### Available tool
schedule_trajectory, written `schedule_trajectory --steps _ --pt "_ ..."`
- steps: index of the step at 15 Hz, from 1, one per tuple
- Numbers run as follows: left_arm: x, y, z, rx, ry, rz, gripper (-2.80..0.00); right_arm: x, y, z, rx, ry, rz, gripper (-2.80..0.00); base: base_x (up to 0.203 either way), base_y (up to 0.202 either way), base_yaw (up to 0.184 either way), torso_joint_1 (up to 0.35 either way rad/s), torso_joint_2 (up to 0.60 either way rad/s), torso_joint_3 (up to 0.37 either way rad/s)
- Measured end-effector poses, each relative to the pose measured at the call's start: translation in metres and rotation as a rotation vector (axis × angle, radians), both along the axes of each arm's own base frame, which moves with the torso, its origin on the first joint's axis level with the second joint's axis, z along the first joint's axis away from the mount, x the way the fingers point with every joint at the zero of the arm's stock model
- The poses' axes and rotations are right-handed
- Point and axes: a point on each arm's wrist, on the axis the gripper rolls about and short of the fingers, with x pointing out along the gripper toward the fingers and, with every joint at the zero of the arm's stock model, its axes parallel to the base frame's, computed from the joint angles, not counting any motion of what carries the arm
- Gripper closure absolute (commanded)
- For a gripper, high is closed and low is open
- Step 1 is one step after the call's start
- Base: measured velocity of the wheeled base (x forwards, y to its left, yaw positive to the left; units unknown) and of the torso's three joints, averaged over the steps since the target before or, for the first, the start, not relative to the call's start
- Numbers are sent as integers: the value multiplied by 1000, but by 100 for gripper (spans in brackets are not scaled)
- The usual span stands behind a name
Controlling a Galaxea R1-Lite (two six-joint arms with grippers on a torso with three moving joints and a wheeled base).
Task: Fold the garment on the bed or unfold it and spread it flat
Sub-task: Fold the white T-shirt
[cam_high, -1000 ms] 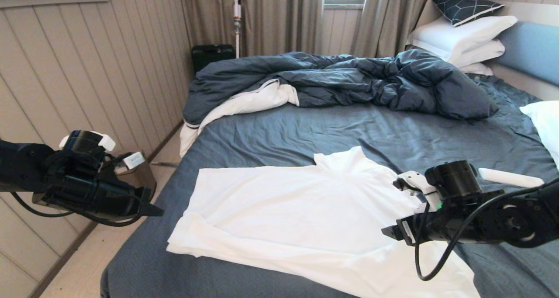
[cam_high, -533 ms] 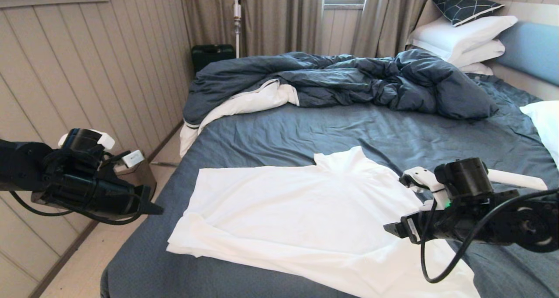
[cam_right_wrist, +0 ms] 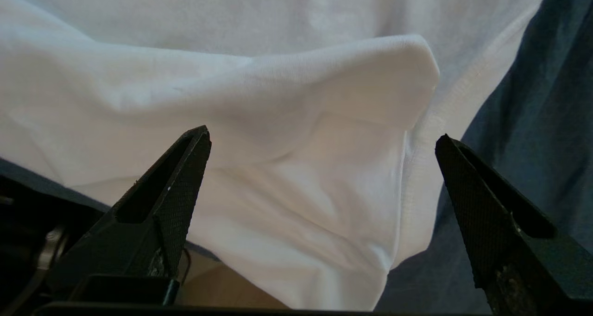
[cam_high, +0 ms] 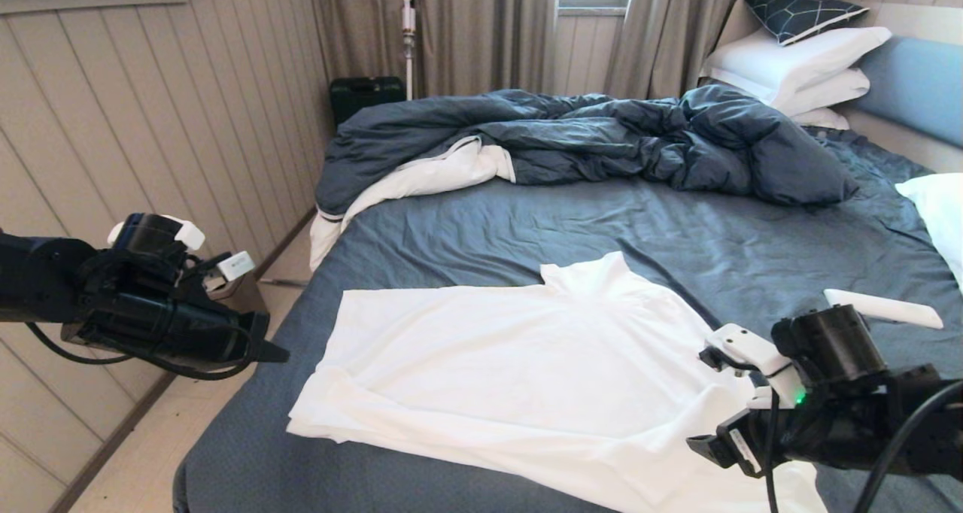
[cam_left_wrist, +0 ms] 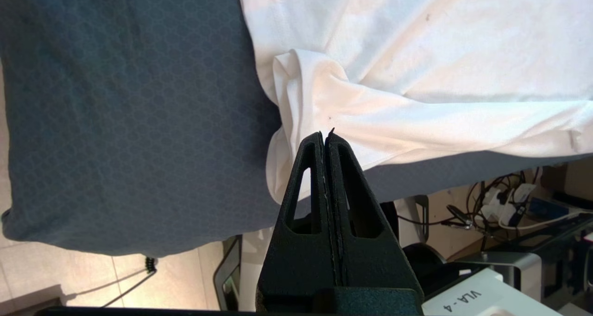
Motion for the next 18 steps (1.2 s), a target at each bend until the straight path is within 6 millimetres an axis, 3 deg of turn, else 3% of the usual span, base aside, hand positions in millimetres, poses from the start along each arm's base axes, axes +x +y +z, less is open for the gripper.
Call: schedule_trajectory --steps 6,13,18 --pt "2 -1 -2 1 5 -4 0 15 20 -15 -151 -87 -8 -280 0 0 0 0 0 0" --pt "3 -4 -5 3 13 -14 0 20 20 -22 -162 -68 -9 -280 0 0 0 0 0 0" --pt "4 -4 -3 3 14 -14 0 -12 24 -25 -167 -40 50 -280 0 0 0 0 0 0"
